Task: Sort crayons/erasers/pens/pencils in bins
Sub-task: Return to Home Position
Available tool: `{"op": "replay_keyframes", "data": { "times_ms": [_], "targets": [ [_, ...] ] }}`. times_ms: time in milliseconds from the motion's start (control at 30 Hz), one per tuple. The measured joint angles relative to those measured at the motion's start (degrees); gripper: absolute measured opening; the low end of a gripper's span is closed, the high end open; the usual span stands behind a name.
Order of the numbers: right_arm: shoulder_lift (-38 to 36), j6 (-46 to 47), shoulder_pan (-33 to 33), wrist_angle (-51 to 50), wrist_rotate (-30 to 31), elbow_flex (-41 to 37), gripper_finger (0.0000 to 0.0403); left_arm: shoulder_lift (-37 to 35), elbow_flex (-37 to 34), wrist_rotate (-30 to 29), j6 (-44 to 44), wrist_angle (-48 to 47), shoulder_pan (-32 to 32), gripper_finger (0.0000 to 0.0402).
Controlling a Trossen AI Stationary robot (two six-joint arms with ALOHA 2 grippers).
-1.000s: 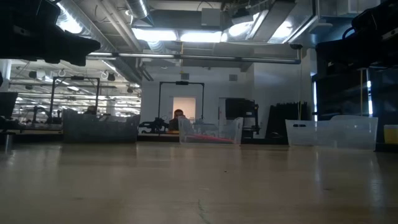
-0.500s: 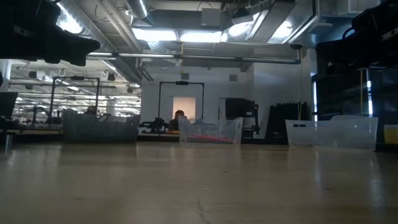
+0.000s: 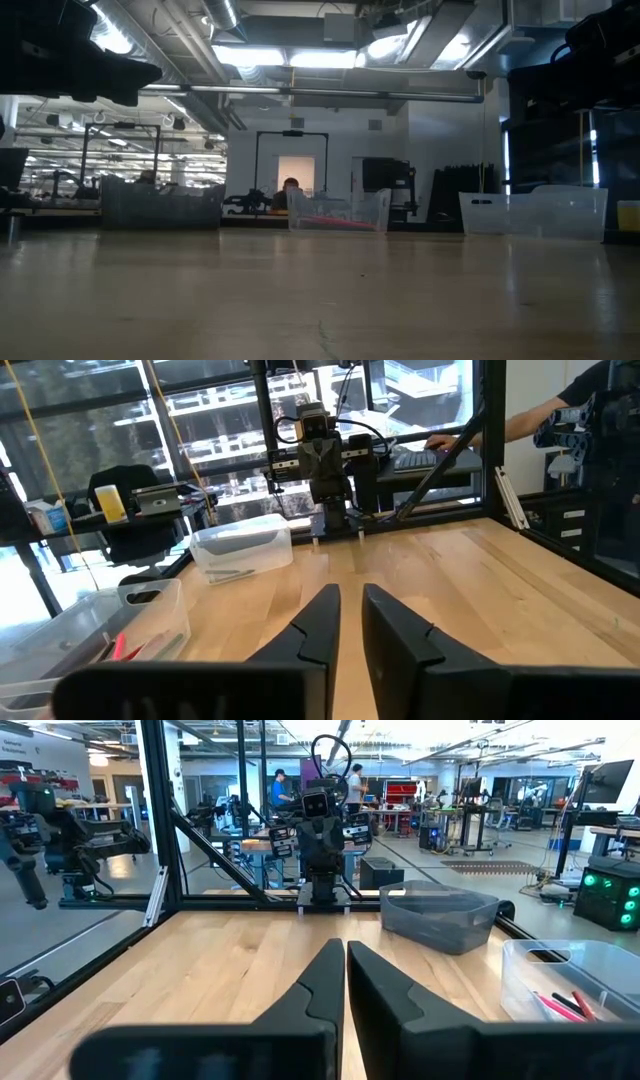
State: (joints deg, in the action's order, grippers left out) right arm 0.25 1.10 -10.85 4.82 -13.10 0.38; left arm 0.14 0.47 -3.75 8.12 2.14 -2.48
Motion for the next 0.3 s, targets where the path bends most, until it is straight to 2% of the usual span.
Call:
{"op": "replay_keyframes", "data": {
  "times_ms": [300],
  "targets": [
    [0.0, 0.1, 0.0, 0.0, 0.0, 0.0, 0.0023, 0.0, 0.0, 0.0, 0.0, 0.0, 0.0, 0.0035]
  ]
}}
